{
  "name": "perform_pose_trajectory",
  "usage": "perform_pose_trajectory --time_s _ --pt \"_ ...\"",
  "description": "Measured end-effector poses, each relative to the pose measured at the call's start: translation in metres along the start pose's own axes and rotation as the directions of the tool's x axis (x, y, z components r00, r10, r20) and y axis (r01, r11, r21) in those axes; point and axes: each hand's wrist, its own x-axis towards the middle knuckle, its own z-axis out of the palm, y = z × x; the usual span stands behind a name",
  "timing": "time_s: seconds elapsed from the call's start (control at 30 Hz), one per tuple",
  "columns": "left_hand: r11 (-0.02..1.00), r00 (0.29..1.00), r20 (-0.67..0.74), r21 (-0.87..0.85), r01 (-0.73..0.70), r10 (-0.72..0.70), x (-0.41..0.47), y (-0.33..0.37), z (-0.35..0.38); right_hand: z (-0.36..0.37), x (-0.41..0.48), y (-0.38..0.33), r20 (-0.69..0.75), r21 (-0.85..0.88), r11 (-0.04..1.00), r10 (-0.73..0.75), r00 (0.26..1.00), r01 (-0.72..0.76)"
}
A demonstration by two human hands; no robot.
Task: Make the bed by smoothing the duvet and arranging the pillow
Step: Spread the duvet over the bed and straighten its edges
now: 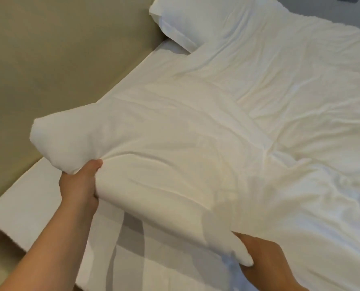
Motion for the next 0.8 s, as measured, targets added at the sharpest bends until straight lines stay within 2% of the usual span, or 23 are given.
perform_pose_trajectory --time_s 0.07,0.13,0.27,0.37,0.43,0.53,0.7,0.8 --pt "1.0 0.999 -0.039 0.021 -0.007 0.008 -0.013 0.0 -0.042 0.004 -0.024 -0.022 -0.049 0.089 0.994 -0.056 0.997 0.06" --pt "1.0 0.998 -0.067 0.018 0.013 -0.012 -0.024 -0.01 -0.073 0.001 -0.038 -0.038 0.067 -0.026 0.997 -0.075 0.995 0.077" --pt "0.996 0.989 -0.131 0.047 0.072 -0.065 -0.031 -0.035 -0.095 0.018 -0.064 -0.038 0.02 -0.15 0.978 -0.144 0.989 0.145" --pt "0.976 0.982 -0.168 0.182 0.119 -0.088 -0.026 -0.065 -0.096 0.05 -0.066 -0.025 -0.029 -0.192 0.965 -0.189 0.982 0.18" --pt "0.949 0.981 -0.173 0.282 0.14 -0.093 -0.021 -0.083 -0.091 0.079 -0.064 -0.012 0.038 -0.192 0.971 -0.142 0.989 0.146" --pt "0.926 0.978 -0.185 0.343 0.159 -0.099 -0.009 -0.094 -0.083 0.102 -0.059 -0.003 0.011 -0.169 0.984 -0.058 0.998 0.059" --pt "0.947 0.975 -0.187 0.275 0.165 -0.116 0.002 -0.097 -0.088 0.122 -0.074 -0.004 0.016 -0.171 0.983 -0.059 0.998 0.061" --pt "0.967 0.984 -0.15 0.223 0.123 -0.091 0.011 -0.093 -0.091 0.124 -0.069 -0.009 -0.116 -0.223 0.974 -0.074 0.99 0.046"
